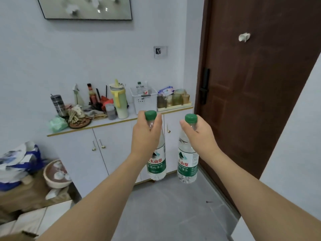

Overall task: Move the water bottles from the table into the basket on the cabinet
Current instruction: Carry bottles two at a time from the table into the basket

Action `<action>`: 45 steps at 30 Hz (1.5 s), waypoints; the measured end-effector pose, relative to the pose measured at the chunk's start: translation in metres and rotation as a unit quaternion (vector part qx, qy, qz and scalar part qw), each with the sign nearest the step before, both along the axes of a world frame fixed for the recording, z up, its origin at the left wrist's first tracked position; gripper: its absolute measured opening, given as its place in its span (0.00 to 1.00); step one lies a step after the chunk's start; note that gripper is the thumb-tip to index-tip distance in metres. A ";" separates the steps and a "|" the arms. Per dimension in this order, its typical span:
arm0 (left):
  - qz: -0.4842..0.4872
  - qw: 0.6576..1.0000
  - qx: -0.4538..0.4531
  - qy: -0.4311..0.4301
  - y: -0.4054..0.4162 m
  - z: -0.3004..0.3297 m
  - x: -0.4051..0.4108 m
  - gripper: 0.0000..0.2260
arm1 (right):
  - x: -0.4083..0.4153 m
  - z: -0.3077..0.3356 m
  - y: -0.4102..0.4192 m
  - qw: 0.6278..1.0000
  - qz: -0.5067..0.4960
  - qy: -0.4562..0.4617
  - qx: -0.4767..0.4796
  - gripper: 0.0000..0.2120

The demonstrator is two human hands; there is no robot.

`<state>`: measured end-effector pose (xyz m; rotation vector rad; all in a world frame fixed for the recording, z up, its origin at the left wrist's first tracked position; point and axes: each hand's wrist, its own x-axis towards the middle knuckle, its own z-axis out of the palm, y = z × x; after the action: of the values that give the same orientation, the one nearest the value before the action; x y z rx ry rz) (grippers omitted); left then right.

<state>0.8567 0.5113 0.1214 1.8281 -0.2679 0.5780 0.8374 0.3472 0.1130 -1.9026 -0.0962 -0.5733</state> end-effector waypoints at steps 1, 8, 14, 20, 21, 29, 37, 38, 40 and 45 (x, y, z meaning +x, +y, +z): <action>0.004 1.000 0.002 -0.002 -0.002 0.003 0.016 0.08 | 0.018 0.004 -0.003 1.000 0.008 -0.003 0.005 0.08; 0.049 0.999 0.014 -0.017 -0.002 0.030 0.113 0.09 | 0.131 0.028 -0.012 0.999 0.034 -0.022 0.022 0.13; 0.061 0.998 0.006 -0.018 0.013 0.037 0.197 0.10 | 0.226 0.032 0.003 0.997 0.050 -0.022 0.052 0.16; 0.080 0.995 -0.021 -0.059 0.041 0.054 0.299 0.12 | 0.326 0.052 0.026 0.996 0.015 -0.040 0.082 0.13; 0.078 0.995 -0.029 -0.063 0.046 0.060 0.317 0.12 | 0.344 0.058 0.030 0.995 0.011 -0.043 0.089 0.14; 0.059 0.989 -0.100 -0.087 0.063 0.108 0.453 0.10 | 0.474 0.112 0.042 0.984 0.014 -0.091 0.152 0.11; 0.063 0.986 -0.140 -0.060 0.051 0.112 0.587 0.12 | 0.613 0.117 0.032 0.979 0.029 -0.102 0.174 0.12; 0.066 0.987 -0.136 -0.056 0.050 0.111 0.598 0.13 | 0.627 0.113 0.031 0.979 0.034 -0.098 0.175 0.12; 0.076 0.989 -0.115 -0.045 0.046 0.113 0.622 0.14 | 0.659 0.107 0.028 0.982 0.044 -0.085 0.164 0.12; 0.090 0.990 -0.107 0.004 0.043 0.116 0.690 0.13 | 0.744 0.089 0.027 0.987 0.076 -0.022 0.137 0.11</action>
<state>1.5463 0.5541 0.2371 1.6563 -0.0337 0.6963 1.5809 0.3738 0.2022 -1.6011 -0.1813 -0.4973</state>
